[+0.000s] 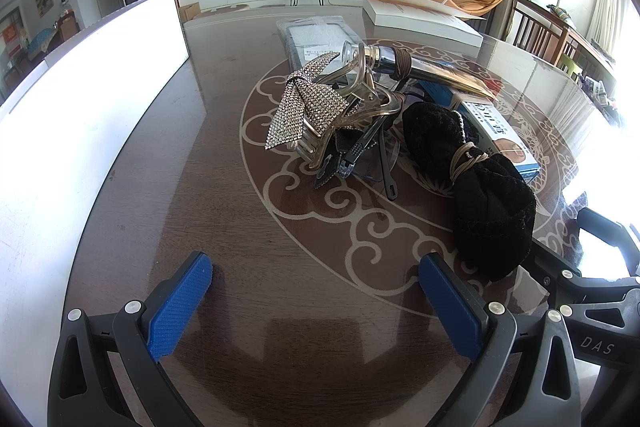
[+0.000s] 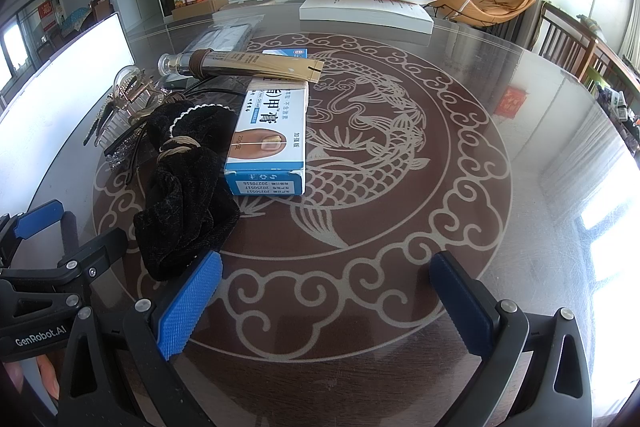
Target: Organize objects
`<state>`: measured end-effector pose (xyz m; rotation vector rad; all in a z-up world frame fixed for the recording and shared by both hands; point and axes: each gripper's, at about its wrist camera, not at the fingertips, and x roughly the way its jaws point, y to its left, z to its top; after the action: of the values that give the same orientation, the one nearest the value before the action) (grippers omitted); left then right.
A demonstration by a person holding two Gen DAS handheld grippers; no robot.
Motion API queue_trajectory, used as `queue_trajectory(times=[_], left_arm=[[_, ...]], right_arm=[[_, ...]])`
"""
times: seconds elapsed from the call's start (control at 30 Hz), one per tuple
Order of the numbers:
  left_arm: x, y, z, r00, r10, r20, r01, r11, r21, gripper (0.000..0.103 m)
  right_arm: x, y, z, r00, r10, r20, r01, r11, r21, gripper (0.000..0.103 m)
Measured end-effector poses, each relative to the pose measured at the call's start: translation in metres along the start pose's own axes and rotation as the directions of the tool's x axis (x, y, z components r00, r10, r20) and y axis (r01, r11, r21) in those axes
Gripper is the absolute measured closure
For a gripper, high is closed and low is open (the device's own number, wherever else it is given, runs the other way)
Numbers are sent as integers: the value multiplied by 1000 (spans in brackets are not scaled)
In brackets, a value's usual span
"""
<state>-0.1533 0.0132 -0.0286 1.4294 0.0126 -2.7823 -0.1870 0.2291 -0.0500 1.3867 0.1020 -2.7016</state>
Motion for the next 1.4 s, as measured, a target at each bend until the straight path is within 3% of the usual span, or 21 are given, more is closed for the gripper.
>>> queue_trajectory(times=[1.2, 1.4], left_arm=[[0, 0, 0, 1000, -1, 0, 1, 1000, 0, 0], [-16, 7, -21, 995, -103, -19, 105, 983, 149, 0]], right_arm=[[0, 0, 0, 1000, 0, 0, 0, 1000, 0, 0], [0, 0, 0, 1000, 0, 0, 0, 1000, 0, 0]])
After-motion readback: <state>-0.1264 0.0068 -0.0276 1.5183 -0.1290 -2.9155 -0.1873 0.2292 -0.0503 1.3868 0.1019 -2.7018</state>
